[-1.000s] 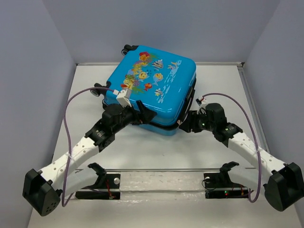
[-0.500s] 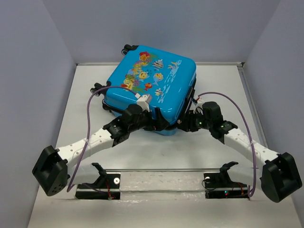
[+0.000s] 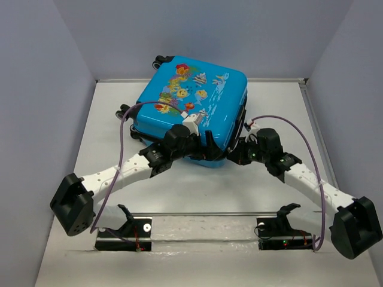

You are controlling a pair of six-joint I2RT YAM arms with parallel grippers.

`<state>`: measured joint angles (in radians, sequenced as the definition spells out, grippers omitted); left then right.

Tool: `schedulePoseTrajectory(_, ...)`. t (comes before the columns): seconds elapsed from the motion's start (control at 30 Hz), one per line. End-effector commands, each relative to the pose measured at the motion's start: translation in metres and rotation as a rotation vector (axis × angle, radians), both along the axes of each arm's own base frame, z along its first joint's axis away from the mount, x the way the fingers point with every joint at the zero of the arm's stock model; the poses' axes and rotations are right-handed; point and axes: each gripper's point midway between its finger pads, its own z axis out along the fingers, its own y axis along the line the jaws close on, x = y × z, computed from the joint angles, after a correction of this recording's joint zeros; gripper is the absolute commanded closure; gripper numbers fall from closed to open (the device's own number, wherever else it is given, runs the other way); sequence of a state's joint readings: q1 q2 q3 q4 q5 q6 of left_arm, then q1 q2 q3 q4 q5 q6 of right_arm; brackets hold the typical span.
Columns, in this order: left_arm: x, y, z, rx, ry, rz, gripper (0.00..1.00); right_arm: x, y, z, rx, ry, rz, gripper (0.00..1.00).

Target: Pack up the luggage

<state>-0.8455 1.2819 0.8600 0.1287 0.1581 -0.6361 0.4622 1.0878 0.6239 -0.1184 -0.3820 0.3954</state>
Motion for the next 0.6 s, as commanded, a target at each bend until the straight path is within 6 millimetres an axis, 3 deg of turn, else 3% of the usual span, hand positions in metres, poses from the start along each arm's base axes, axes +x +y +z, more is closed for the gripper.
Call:
schedulePoseTrajectory(0.0, 0.034, -0.026, 0.093, -0.16, -0.237, 0.026, 0.03, -0.035, 0.02, 0.039, 0.094, -0.058, 0.136, 0.93)
schedulePoseTrajectory(0.03, 0.037, -0.028, 0.111, -0.184, -0.263, 0.031, 0.03, -0.045, 0.024, 0.047, 0.121, -0.071, 0.166, 0.93)
schedulePoseTrajectory(0.13, 0.041, -0.035, 0.137, -0.221, -0.296, 0.022, 0.03, -0.06, 0.027, 0.058, 0.172, -0.069, 0.2, 0.93)
schedulePoseTrajectory(0.2, 0.039, -0.036, 0.145, -0.214, -0.306, 0.008, 0.03, -0.062, 0.018, 0.06, 0.169, -0.093, 0.15, 0.93)
schedulePoseTrajectory(0.27, 0.039, -0.021, 0.146, -0.164, -0.312, 0.052, 0.01, -0.053, 0.008, 0.058, 0.139, -0.113, 0.068, 0.93)
schedulePoseTrajectory(0.33, 0.05, 0.021, 0.144, -0.111, -0.341, 0.196, 0.01, -0.051, 0.004, 0.05, 0.123, -0.099, 0.038, 0.93)
schedulePoseTrajectory(0.37, 0.051, 0.04, 0.134, -0.076, -0.315, 0.227, 0.01, -0.049, 0.004, 0.048, 0.118, -0.091, 0.034, 0.93)
schedulePoseTrajectory(0.4, 0.061, 0.079, 0.142, -0.1, -0.315, 0.318, 0.01, -0.048, 0.004, 0.043, 0.109, -0.079, 0.029, 0.93)
schedulePoseTrajectory(0.43, 0.064, 0.1, 0.135, -0.097, -0.297, 0.356, 0.01, -0.047, 0.004, 0.04, 0.101, -0.075, 0.025, 0.93)
schedulePoseTrajectory(0.47, 0.062, 0.119, 0.108, -0.063, -0.249, 0.368, 0.01, -0.044, 0.003, 0.037, 0.089, -0.07, 0.015, 0.93)
schedulePoseTrajectory(0.5, 0.06, 0.146, 0.109, -0.058, -0.256, 0.428, 0.01, -0.043, 0.003, 0.037, 0.085, -0.076, 0.011, 0.93)
schedulePoseTrajectory(0.53, 0.075, 0.187, 0.091, -0.008, -0.239, 0.545, 0.01, -0.042, 0.001, 0.037, 0.082, -0.084, 0.003, 0.93)
schedulePoseTrajectory(0.57, 0.075, 0.202, 0.084, 0.006, -0.216, 0.568, 0.01, -0.041, 0.001, 0.037, 0.08, -0.088, -0.001, 0.93)
